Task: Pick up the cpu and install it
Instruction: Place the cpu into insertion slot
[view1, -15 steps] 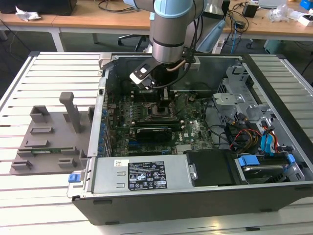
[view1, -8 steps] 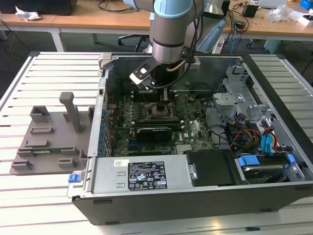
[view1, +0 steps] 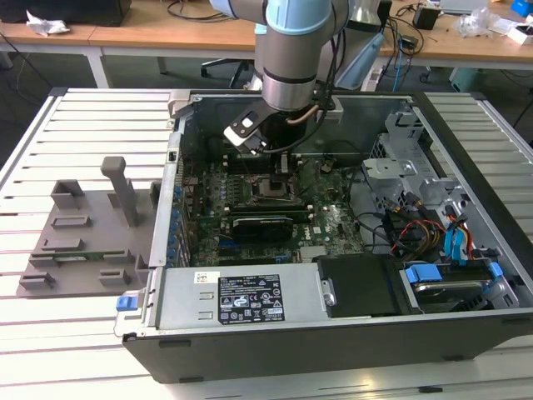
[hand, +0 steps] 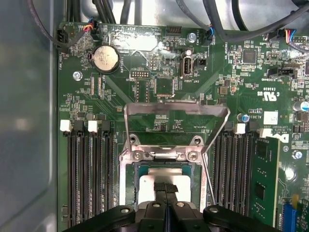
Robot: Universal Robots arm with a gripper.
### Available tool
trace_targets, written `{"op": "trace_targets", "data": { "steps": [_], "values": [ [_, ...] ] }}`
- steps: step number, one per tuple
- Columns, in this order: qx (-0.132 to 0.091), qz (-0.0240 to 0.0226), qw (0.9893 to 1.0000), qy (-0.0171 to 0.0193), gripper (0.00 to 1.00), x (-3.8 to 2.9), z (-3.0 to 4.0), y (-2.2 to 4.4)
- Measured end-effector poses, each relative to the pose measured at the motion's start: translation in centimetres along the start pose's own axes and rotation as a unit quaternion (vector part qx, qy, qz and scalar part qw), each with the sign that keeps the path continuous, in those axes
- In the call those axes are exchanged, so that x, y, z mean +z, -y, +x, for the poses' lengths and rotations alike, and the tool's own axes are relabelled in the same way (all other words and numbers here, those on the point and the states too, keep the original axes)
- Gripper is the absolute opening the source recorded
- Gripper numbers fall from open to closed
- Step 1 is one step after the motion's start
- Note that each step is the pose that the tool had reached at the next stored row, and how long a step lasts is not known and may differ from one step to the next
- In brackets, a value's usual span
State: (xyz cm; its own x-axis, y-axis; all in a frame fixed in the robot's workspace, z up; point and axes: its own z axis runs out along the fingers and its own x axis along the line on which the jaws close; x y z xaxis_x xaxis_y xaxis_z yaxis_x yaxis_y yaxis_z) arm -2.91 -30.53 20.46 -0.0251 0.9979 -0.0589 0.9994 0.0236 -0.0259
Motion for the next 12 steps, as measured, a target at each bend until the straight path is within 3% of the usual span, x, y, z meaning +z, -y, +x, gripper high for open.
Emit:
{"op": "trace_targets", "data": {
  "steps": [5,12],
  "values": [
    [0.0,-0.0004,1.0,-0.0005,0.11,-0.1,0.01,-0.33],
    [0.0,-0.0001,1.0,-0.0002,0.11,-1.14,-0.07,-0.31]
  ]
}}
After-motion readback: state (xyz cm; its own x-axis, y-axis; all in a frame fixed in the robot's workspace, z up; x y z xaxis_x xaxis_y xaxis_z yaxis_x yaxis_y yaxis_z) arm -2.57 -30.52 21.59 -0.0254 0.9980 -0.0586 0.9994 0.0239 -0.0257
